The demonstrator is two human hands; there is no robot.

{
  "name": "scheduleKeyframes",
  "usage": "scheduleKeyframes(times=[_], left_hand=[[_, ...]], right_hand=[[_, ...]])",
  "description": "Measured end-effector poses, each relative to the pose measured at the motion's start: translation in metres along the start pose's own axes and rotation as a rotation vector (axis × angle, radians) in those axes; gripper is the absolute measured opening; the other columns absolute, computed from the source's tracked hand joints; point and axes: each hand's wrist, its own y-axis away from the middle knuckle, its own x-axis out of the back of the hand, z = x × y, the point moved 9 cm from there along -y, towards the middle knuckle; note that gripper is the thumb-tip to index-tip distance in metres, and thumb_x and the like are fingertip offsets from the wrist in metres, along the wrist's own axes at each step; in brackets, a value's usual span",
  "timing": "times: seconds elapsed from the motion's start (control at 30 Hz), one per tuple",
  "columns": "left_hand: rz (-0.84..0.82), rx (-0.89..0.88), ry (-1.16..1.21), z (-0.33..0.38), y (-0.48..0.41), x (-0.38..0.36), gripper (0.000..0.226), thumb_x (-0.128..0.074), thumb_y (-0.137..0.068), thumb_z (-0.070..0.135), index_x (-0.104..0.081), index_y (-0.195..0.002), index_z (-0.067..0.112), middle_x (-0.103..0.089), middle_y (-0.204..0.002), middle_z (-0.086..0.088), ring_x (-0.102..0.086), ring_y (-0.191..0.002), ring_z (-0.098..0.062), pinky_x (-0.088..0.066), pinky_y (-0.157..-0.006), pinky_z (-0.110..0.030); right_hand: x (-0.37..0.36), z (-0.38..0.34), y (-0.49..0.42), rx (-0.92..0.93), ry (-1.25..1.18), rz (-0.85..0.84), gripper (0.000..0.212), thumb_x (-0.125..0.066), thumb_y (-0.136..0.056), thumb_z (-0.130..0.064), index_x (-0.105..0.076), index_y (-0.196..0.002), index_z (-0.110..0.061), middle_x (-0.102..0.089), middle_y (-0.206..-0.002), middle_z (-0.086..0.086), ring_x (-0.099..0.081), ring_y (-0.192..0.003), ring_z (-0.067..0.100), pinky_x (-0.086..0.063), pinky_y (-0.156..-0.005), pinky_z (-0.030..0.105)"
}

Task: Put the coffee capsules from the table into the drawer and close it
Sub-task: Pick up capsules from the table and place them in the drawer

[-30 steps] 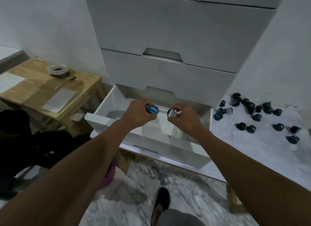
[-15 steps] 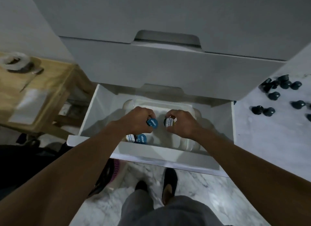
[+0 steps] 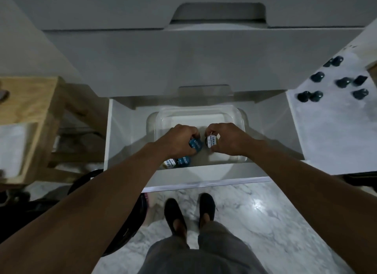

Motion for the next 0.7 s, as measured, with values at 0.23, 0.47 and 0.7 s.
scheduleKeyframes(times=[0.23, 0.47, 0.7], left_hand=[[-0.03, 0.036, 0.073, -0.005, -0.003, -0.001, 0.033, -0.073, -0.079, 0.027, -0.065, -0.11, 0.02, -0.067, -0.107, 0.0, -0.061, -0.09, -0.015, -0.051, -0.082, -0.029], [-0.145, 0.067, 0.038, 0.0, -0.002, -0.015, 0.015, -0.074, -0.078, 0.022, -0.074, -0.093, 0.019, -0.072, -0.093, 0.002, -0.065, -0.086, -0.014, -0.053, -0.078, -0.028], [-0.149, 0.108, 0.003, -0.002, 0.001, -0.015, 0.015, -0.074, -0.078, 0.021, -0.075, -0.093, 0.018, -0.072, -0.093, 0.002, -0.065, -0.085, -0.015, -0.051, -0.074, -0.026]], right_hand=[[0.001, 0.004, 0.0, 0.009, -0.039, -0.04, 0.031, -0.071, -0.084, -0.02, -0.065, -0.114, -0.018, -0.065, -0.111, 0.001, -0.055, -0.076, 0.009, -0.044, -0.074, 0.021], [-0.009, 0.007, 0.005, -0.031, -0.133, -0.187, 0.013, -0.067, -0.084, -0.007, -0.069, -0.095, -0.013, -0.073, -0.088, 0.009, -0.066, -0.054, 0.008, -0.051, -0.054, 0.014], [-0.019, -0.006, 0.008, 0.022, 0.01, -0.25, 0.02, -0.063, -0.082, -0.009, -0.07, -0.097, -0.019, -0.056, -0.057, -0.013, -0.056, -0.064, 0.008, -0.045, -0.064, 0.021]])
